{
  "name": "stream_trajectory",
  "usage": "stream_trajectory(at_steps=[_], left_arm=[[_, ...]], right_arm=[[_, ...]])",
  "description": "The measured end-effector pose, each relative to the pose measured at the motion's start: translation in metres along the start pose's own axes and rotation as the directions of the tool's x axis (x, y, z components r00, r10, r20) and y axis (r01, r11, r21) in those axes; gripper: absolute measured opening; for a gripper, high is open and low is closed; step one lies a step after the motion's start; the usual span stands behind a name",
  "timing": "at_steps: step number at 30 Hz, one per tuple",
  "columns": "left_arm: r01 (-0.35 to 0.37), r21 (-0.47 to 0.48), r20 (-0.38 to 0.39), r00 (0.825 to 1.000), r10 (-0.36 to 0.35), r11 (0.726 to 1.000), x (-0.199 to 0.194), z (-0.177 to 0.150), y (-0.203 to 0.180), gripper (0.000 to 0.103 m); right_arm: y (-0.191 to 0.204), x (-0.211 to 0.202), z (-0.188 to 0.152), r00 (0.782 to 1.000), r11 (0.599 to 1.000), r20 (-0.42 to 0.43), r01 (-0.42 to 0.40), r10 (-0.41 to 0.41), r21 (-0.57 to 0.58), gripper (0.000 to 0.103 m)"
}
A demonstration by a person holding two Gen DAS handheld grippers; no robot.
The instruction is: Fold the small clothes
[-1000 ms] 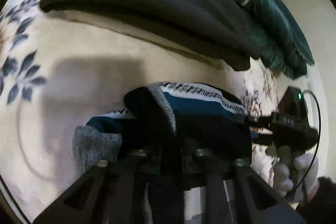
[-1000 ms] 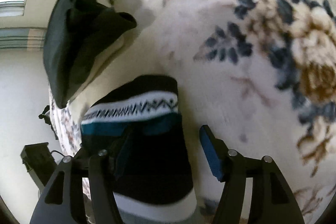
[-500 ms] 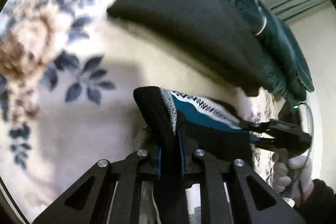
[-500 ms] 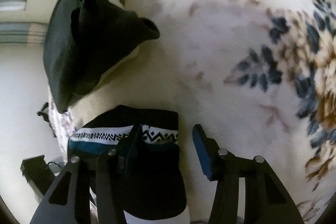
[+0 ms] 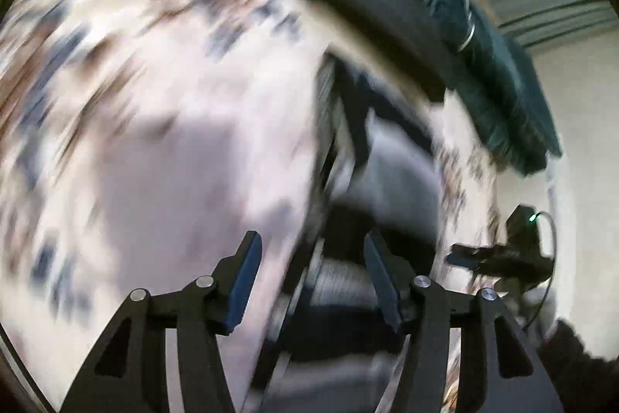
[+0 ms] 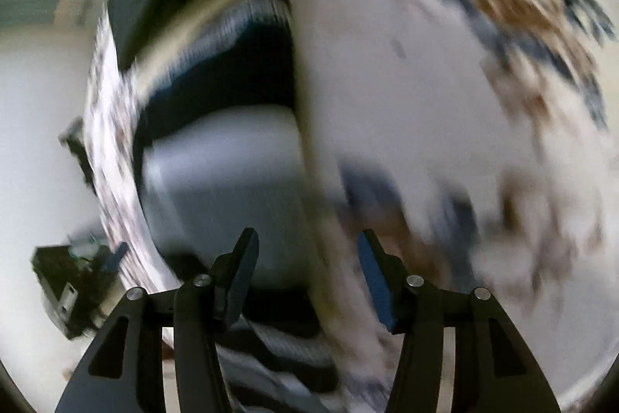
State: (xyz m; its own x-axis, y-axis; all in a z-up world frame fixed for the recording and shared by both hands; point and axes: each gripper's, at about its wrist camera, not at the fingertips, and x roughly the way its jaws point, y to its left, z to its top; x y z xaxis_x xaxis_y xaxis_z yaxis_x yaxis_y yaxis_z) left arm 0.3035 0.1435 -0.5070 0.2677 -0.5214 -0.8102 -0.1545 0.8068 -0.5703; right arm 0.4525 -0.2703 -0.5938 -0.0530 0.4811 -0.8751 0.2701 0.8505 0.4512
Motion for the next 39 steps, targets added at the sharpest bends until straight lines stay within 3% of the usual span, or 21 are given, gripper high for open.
stream_trajectory(at_steps=[8,13,14,15,16,18,19,20,21,22,27,30,34,36,37,38,39], left_arm=[[-0.134,-0.069,-0.154,0.981,0.122,0.989,0.0,-0.139,0.03,0.052],[-0.116,-0.033,-0.232,0.967,0.105,0.993,0.023,-0.192,0.022,0.052],[-0.108,-0.019,-0.23,0.968,0.101,0.994,0.029,-0.203,0.022,0.047],[-0.103,-0.014,-0.215,0.972,0.098,0.995,0.031,-0.207,0.021,0.035],[-0.099,-0.016,-0.208,0.974,0.093,0.995,0.033,-0.211,0.022,0.008],[-0.081,-0.027,-0.168,0.983,0.075,0.996,0.025,-0.215,0.022,0.008],[-0.079,-0.02,-0.149,0.986,0.075,0.997,0.02,-0.217,0.02,0.008],[-0.076,-0.02,-0.126,0.989,0.073,0.997,0.013,-0.219,0.018,0.008],[-0.06,-0.026,-0.116,0.992,0.057,0.998,0.008,-0.221,0.017,0.008],[-0.065,-0.026,-0.104,0.993,0.062,0.998,0.002,-0.223,0.017,0.008],[-0.085,-0.039,-0.094,0.992,0.081,0.996,-0.009,-0.23,0.025,0.008],[-0.095,-0.055,-0.108,0.99,0.088,0.994,0.004,-0.229,0.036,0.009],[-0.074,-0.08,-0.135,0.989,0.063,0.994,0.01,-0.228,0.041,0.016],[-0.038,-0.118,-0.124,0.992,0.023,0.992,-0.003,-0.23,0.045,0.034],[-0.038,-0.131,-0.123,0.992,0.022,0.991,-0.007,-0.232,0.05,0.045],[-0.022,-0.152,-0.115,0.993,0.004,0.988,-0.013,-0.233,0.053,0.054],[0.003,-0.18,-0.1,0.995,-0.022,0.984,-0.018,-0.236,0.058,0.055]], right_arm=[[-0.006,0.049,-0.166,0.981,1.0,-0.194,-0.014,0.014,0.002,0.056],[-0.022,0.089,-0.245,0.963,0.993,-0.253,-0.063,0.088,0.103,0.056],[-0.022,0.099,-0.257,0.961,0.989,-0.256,-0.073,0.103,0.126,0.056],[-0.025,0.107,-0.269,0.96,0.986,-0.256,-0.08,0.116,0.146,0.056],[-0.029,0.113,-0.28,0.959,0.984,-0.257,-0.081,0.12,0.157,0.056],[-0.023,0.131,-0.297,0.956,0.98,-0.262,-0.085,0.132,0.181,0.056],[-0.02,0.138,-0.304,0.956,0.976,-0.257,-0.095,0.145,0.194,0.053],[-0.018,0.143,-0.311,0.957,0.973,-0.244,-0.108,0.157,0.203,0.03],[-0.013,0.148,-0.315,0.959,0.973,-0.236,-0.111,0.159,0.204,0.014],[-0.01,0.149,-0.318,0.963,0.974,-0.221,-0.112,0.156,0.199,0.008],[0.007,0.141,-0.334,0.98,0.986,-0.158,-0.096,0.118,0.138,0.006],[0.013,0.148,-0.344,0.984,0.994,-0.167,-0.048,0.064,0.1,0.005],[0.018,0.158,-0.343,0.977,0.991,-0.201,-0.052,0.076,0.121,0.007],[0.019,0.154,-0.344,0.97,0.988,-0.215,-0.083,0.109,0.127,0.01],[0.018,0.149,-0.341,0.968,0.988,-0.22,-0.092,0.119,0.127,0.018],[0.015,0.143,-0.342,0.967,0.986,-0.221,-0.103,0.13,0.129,0.038],[0.008,0.138,-0.342,0.966,0.984,-0.213,-0.119,0.146,0.136,0.047]])
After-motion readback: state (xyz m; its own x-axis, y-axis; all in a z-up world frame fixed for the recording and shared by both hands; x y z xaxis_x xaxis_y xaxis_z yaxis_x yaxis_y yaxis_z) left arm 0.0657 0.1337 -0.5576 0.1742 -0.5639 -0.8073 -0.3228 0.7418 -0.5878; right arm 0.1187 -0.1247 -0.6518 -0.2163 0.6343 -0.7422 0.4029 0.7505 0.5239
